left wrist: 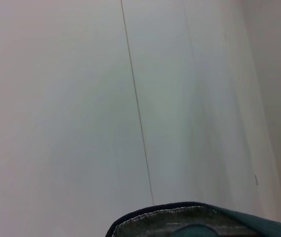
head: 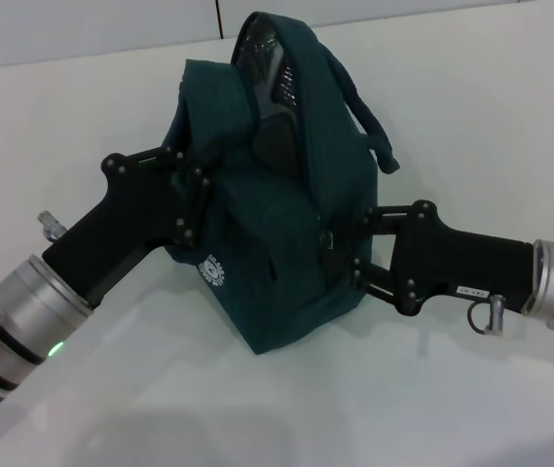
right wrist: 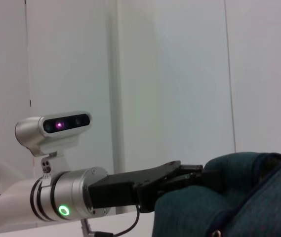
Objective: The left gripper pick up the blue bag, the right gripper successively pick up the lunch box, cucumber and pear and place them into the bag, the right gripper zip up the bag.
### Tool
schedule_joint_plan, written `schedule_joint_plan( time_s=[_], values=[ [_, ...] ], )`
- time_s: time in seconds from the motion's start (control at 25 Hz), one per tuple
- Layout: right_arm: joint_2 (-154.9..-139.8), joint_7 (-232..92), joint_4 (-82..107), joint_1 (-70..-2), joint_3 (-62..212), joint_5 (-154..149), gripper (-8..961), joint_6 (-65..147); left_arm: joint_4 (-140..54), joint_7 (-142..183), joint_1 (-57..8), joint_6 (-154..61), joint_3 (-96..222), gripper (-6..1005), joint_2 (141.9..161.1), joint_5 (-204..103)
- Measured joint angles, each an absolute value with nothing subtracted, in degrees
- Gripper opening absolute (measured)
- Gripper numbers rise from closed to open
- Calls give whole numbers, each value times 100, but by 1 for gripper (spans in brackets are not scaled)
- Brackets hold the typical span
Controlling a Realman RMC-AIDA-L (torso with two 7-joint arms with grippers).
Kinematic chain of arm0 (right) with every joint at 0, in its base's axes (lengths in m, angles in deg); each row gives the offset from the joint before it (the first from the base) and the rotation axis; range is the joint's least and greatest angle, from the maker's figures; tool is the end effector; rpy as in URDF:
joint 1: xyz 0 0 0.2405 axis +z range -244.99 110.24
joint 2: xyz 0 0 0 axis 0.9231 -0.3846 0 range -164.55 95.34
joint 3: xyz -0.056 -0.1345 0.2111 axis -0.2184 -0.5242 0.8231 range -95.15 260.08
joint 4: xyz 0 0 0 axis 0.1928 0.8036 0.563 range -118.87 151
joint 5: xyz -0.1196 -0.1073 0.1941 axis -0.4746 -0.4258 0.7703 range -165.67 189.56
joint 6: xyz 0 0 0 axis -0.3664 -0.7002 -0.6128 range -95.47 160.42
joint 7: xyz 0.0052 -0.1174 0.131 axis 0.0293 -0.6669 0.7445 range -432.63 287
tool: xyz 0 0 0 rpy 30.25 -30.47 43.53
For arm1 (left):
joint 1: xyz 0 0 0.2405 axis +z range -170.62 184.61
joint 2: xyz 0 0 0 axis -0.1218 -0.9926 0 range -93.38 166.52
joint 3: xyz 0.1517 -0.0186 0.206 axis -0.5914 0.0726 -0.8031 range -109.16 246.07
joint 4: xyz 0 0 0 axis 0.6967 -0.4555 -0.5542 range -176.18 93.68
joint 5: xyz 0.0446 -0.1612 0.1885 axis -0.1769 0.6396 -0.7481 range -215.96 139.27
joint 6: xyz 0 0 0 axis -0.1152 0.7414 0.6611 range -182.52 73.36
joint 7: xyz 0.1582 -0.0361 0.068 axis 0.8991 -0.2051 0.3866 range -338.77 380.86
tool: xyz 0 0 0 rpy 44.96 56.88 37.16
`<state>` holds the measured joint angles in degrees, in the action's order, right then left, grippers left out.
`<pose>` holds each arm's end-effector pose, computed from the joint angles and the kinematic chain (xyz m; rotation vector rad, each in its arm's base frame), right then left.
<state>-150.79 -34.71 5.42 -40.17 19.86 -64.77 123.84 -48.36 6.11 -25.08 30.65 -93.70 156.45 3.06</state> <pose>0.2782 0.3170 -0.0779 -2.5524 0.1994 1.0439 -0.2350 0.3367 -0.1151 -2.2185 -0.0864 -1.0821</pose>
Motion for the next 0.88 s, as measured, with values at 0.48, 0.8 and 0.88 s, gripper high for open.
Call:
schedule_joint_plan(
  time_s=[0.48,0.8,0.88],
  values=[
    [-15064,-3475,525,-4059,1701,-6489,167,12442,-4837,611,-2553,3056,-9370,116,15654,306],
    [-15077,-3527,501,-4064,1601,-6424,110,12475,-4837,611,-2587,3048,-9370,121,15663,306],
    [-15078,-3622,503,-4086,1608,-6343,95,12486,-4836,611,-2585,3048,-9370,122,15663,306]
  ],
)
